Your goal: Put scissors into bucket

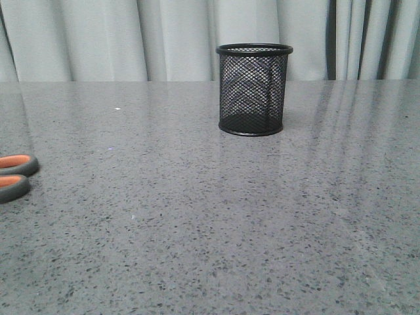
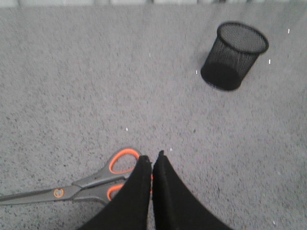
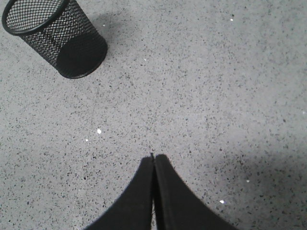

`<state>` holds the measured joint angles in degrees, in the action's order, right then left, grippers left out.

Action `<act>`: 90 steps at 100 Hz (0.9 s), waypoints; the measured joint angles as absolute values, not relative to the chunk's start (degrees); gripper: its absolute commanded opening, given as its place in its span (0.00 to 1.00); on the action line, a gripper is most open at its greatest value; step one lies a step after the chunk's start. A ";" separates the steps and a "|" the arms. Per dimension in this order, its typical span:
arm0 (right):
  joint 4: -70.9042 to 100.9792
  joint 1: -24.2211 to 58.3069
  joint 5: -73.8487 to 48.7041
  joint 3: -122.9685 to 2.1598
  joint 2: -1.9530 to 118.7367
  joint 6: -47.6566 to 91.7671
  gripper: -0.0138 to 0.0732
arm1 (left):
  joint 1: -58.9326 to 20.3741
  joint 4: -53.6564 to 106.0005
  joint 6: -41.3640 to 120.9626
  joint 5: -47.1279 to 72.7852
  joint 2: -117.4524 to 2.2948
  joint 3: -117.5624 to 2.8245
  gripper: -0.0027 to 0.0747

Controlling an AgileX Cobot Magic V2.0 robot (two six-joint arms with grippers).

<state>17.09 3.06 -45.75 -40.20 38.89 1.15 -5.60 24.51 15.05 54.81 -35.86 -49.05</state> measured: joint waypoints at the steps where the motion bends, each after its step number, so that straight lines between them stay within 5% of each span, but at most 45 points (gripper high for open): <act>1: 17.09 3.06 -45.89 -40.46 39.18 1.14 0.11 | -5.60 24.51 15.06 55.24 -36.13 -49.40 0.01; 17: 17.09 3.06 -48.78 -42.48 41.70 3.40 0.17 | -5.60 24.51 19.13 58.49 -40.85 -51.96 0.05; 41: 21.62 3.06 -50.26 -43.07 42.49 7.57 0.67 | -5.60 24.51 22.68 60.18 -43.75 -52.55 0.45; 90: 22.53 3.06 -50.70 -43.19 42.49 7.99 0.68 | -5.60 17.69 36.81 70.54 -56.68 -60.22 0.51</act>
